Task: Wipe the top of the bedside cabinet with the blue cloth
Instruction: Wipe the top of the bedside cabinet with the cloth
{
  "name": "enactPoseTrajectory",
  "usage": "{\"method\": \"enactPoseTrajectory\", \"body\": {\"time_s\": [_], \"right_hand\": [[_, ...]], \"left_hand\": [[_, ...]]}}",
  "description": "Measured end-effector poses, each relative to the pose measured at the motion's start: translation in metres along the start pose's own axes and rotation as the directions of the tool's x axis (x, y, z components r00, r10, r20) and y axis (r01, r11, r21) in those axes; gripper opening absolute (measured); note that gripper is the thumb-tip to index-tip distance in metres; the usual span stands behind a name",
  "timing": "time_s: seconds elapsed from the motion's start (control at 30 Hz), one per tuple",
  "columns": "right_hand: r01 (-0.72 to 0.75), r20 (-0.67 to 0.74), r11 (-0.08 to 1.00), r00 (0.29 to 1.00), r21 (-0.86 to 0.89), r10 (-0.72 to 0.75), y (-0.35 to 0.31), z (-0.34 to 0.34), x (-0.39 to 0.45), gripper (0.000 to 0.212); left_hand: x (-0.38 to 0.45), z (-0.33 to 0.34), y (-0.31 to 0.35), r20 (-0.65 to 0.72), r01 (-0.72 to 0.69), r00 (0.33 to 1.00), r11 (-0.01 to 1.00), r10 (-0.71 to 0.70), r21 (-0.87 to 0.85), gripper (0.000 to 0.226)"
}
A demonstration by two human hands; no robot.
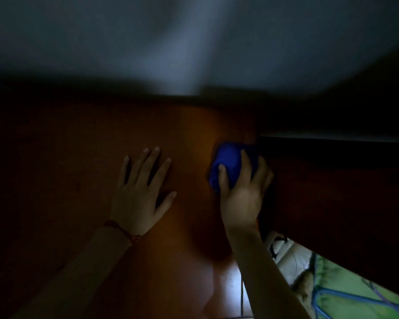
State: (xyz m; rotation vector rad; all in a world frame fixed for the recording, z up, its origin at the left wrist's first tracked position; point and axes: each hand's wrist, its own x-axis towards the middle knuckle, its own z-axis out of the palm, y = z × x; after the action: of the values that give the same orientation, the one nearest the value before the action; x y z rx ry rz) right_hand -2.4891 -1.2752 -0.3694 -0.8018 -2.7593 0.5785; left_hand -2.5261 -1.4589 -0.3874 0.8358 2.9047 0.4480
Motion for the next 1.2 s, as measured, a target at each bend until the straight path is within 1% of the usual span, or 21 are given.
{"method": "enactPoseTrajectory", "body": {"time_s": [0.1, 0.13, 0.17, 0.23, 0.3, 0.43, 0.53, 0.57, 0.6, 0.67, 0.7, 0.73, 0.77, 0.87, 0.9, 0.93, 1.0, 1.03, 1.1, 1.17, 1.2], "right_hand": [[-0.077, 0.059, 0.991, 0.996, 0.107, 0.071, -0.009, 0.011, 0.051, 0.058], [-0.104, 0.086, 0.985, 0.992, 0.14, 0.092, -0.01, 0.011, 0.058, 0.059], [-0.099, 0.083, 0.984, 0.993, 0.151, 0.088, -0.009, 0.01, 0.056, 0.059], [-0.04, 0.051, 0.992, 0.998, 0.121, 0.034, -0.004, 0.006, 0.038, 0.06], [-0.016, 0.063, 0.994, 0.998, 0.106, 0.009, -0.003, 0.004, 0.033, 0.06], [-0.151, 0.091, 0.984, 0.986, 0.098, 0.143, -0.015, 0.012, 0.085, 0.061], [-0.188, 0.057, 0.977, 0.981, 0.104, 0.183, -0.025, 0.016, 0.087, 0.06], [-0.167, 0.063, 0.981, 0.985, 0.101, 0.162, -0.031, 0.019, 0.083, 0.058], [-0.099, 0.065, 0.991, 0.994, 0.093, 0.093, -0.038, 0.023, 0.078, 0.056], [0.111, 0.077, 0.992, 0.99, 0.052, -0.114, -0.048, 0.029, 0.075, 0.055], [0.18, 0.074, 0.983, 0.98, 0.038, -0.183, -0.048, 0.03, 0.077, 0.055], [0.205, 0.079, 0.978, 0.975, 0.034, -0.207, -0.044, 0.029, 0.079, 0.055], [0.18, 0.085, 0.983, 0.979, 0.045, -0.183, -0.038, 0.027, 0.079, 0.055], [-0.017, 0.075, 0.996, 0.997, 0.09, 0.01, -0.03, 0.023, 0.074, 0.057], [-0.025, 0.069, 0.997, 0.997, 0.074, 0.019, -0.034, 0.024, 0.073, 0.056], [0.006, 0.07, 0.998, 0.998, 0.057, -0.01, -0.038, 0.025, 0.073, 0.056], [0.136, 0.08, 0.99, 0.987, 0.027, -0.138, -0.04, 0.029, 0.077, 0.056], [0.169, 0.091, 0.985, 0.981, 0.025, -0.171, -0.035, 0.03, 0.08, 0.057], [0.144, 0.09, 0.989, 0.985, 0.035, -0.147, -0.024, 0.028, 0.072, 0.058], [0.09, 0.061, 0.995, 0.994, 0.042, -0.093, -0.02, 0.02, 0.041, 0.056], [0.089, 0.051, 0.995, 0.995, 0.037, -0.091, -0.019, 0.015, 0.022, 0.055]], "left_hand": [[0.01, 0.001, -0.003, 0.005, -0.001, 1.0, 1.0, 0.001, 0.017, 0.062], [0.011, 0.001, -0.003, 0.008, 0.001, 1.0, 1.0, -0.001, 0.013, 0.062], [0.012, 0.001, -0.003, 0.008, 0.001, 1.0, 1.0, -0.001, 0.008, 0.062], [0.012, 0.001, -0.004, 0.008, 0.006, 1.0, 1.0, -0.006, 0.0, 0.061], [0.012, -0.001, -0.003, 0.019, 0.016, 1.0, 1.0, -0.016, -0.007, 0.061], [0.014, -0.002, -0.002, 0.02, 0.015, 1.0, 1.0, -0.015, 0.001, 0.059], [0.014, -0.002, -0.002, 0.045, 0.034, 0.998, 0.999, -0.033, -0.015, 0.059], [0.015, -0.003, -0.002, 0.056, 0.039, 0.998, 0.999, -0.039, -0.015, 0.059], [0.015, -0.004, -0.003, 0.067, 0.045, 0.997, 0.999, -0.044, -0.011, 0.059], [0.016, -0.004, -0.003, 0.081, 0.045, 0.996, 0.999, -0.045, 0.008, 0.061], [0.015, -0.004, -0.003, 0.083, 0.044, 0.996, 0.999, -0.045, 0.011, 0.06], [0.015, -0.005, -0.002, 0.085, 0.048, 0.995, 0.999, -0.049, 0.005, 0.06], [0.015, -0.005, -0.002, 0.085, 0.054, 0.995, 0.999, -0.054, -0.001, 0.06], [0.015, -0.004, -0.002, 0.071, 0.056, 0.996, 0.998, -0.055, -0.002, 0.06], [0.015, -0.003, -0.002, 0.062, 0.053, 0.997, 0.999, -0.052, -0.003, 0.06], [0.014, -0.003, -0.002, 0.051, 0.051, 0.997, 0.999, -0.051, -0.008, 0.06], [0.014, -0.003, -0.001, 0.035, 0.049, 0.998, 0.999, -0.048, -0.022, 0.061], [0.014, -0.003, -0.001, 0.026, 0.044, 0.999, 0.999, -0.043, -0.028, 0.061], [0.015, -0.001, -0.002, 0.005, 0.028, 1.0, 0.999, -0.028, -0.027, 0.061], [0.014, 0.0, -0.003, -0.002, 0.014, 1.0, 1.0, -0.014, -0.027, 0.062], [0.014, -0.001, -0.004, 0.0, 0.008, 1.0, 1.0, -0.008, -0.029, 0.062]]}}
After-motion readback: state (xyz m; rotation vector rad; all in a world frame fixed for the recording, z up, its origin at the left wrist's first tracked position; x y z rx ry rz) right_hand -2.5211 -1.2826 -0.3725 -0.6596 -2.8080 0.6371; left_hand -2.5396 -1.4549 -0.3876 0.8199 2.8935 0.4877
